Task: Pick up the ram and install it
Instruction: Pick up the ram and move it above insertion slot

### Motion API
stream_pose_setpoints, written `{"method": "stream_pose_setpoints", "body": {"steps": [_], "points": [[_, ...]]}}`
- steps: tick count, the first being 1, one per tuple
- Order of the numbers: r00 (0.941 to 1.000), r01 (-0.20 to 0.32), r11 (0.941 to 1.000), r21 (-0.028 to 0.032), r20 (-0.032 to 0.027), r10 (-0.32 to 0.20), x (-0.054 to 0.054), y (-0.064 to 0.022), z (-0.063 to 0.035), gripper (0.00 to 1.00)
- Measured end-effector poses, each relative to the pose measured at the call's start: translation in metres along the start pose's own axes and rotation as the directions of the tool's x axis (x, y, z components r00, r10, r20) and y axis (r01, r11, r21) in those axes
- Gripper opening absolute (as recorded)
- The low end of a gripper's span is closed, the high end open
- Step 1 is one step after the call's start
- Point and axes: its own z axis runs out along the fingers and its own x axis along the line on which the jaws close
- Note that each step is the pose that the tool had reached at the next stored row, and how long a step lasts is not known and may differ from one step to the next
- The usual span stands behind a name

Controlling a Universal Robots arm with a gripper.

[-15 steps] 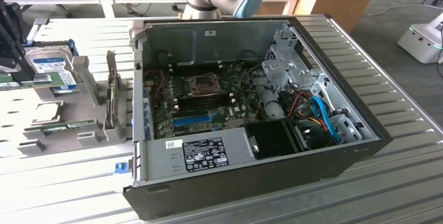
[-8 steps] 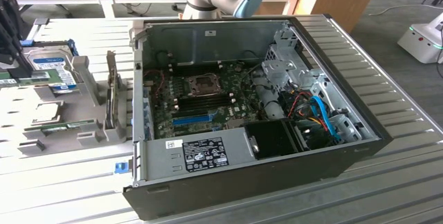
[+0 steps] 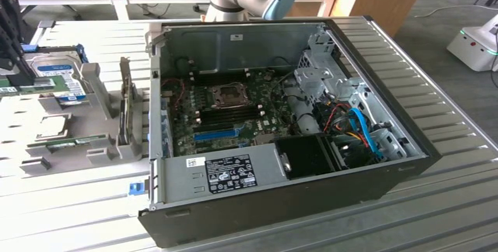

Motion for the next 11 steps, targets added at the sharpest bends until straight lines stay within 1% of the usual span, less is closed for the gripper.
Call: {"method": "stream_pose_setpoints", "body": {"steps": [3,11], "points": [[1.0000,0.000,1.0000,0.0001,0.0000,0.000,0.000,-0.0034,0.0000,0.12],[1.0000,0.000,1.0000,-0.0006,0.0000,0.000,0.000,-0.0230,-0.0005,0.12]]}}
